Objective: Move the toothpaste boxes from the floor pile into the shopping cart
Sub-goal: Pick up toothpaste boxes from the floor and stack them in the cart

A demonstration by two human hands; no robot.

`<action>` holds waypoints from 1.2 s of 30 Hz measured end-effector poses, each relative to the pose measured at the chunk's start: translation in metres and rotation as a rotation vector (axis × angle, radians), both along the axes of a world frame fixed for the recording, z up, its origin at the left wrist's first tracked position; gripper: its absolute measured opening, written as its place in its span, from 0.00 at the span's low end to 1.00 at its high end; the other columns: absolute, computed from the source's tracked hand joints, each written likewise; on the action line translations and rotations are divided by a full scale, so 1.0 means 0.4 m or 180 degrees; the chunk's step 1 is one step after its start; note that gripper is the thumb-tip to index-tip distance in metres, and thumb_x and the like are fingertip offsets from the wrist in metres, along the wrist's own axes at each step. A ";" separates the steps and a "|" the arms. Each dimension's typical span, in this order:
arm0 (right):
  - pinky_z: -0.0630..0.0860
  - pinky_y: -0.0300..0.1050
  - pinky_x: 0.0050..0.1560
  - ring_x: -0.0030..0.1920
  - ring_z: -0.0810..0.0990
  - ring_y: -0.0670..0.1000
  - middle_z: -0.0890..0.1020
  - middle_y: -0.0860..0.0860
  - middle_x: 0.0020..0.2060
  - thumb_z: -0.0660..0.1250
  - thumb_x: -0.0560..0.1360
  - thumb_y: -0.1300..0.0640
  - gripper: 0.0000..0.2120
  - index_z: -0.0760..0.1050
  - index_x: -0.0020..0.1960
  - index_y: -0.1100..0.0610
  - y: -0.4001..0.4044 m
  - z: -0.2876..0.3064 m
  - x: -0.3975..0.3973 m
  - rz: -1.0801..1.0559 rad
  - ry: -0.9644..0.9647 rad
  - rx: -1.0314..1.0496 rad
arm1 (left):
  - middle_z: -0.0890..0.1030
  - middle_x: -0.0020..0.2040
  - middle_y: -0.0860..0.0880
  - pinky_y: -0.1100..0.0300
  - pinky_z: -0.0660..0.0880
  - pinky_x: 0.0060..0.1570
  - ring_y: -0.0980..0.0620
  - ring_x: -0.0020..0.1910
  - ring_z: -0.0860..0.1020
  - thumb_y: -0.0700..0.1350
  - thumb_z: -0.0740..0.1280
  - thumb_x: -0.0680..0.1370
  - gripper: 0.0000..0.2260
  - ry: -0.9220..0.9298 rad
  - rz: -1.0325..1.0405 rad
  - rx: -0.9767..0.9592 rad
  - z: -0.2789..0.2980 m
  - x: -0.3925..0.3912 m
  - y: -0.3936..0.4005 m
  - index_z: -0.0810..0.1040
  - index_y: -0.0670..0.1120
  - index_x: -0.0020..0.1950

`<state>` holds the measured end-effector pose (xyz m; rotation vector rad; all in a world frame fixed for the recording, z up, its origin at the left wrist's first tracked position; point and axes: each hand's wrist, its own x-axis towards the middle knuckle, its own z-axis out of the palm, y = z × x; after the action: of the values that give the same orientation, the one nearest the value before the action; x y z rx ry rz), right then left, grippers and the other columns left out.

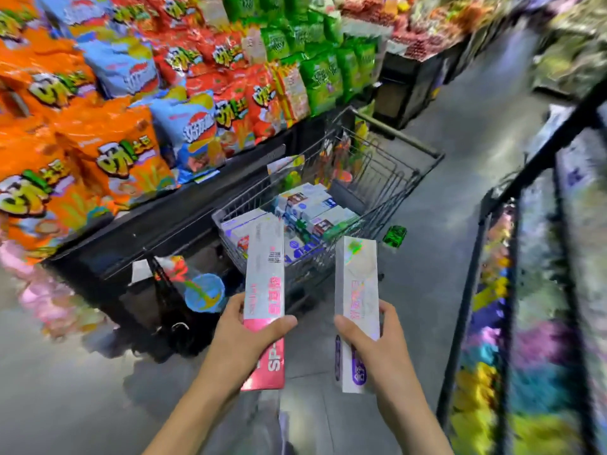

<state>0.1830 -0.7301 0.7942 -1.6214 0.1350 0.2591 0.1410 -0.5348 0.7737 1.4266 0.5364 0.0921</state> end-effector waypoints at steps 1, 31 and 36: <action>0.80 0.44 0.53 0.52 0.84 0.47 0.83 0.48 0.55 0.77 0.61 0.48 0.31 0.70 0.61 0.48 -0.002 -0.002 0.036 -0.0022 0.0016 -0.0048 | 0.86 0.51 0.49 0.59 0.79 0.46 0.50 0.48 0.85 0.53 0.83 0.56 0.34 0.0033 -0.0081 -0.0008 -0.010 0.040 0.004 0.77 0.48 0.59; 0.79 0.50 0.40 0.40 0.82 0.50 0.82 0.45 0.50 0.76 0.72 0.61 0.21 0.72 0.58 0.47 0.116 -0.272 1.278 0.1669 0.0622 -0.0923 | 0.78 0.66 0.48 0.52 0.74 0.61 0.45 0.62 0.75 0.68 0.66 0.65 0.41 0.1724 -0.2377 0.3156 -0.501 1.049 0.322 0.64 0.56 0.75; 0.76 0.33 0.46 0.46 0.81 0.34 0.82 0.42 0.53 0.77 0.71 0.60 0.24 0.71 0.62 0.48 0.134 -0.336 1.378 0.2105 0.0755 -0.1106 | 0.72 0.72 0.43 0.51 0.68 0.69 0.40 0.69 0.70 0.68 0.69 0.67 0.41 0.1926 -0.2552 0.3555 -0.576 1.057 0.334 0.65 0.56 0.78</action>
<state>0.7343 -0.6765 0.6598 -1.9394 -0.1947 0.9812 0.5638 -0.4013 0.5432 2.6987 0.3442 -0.8250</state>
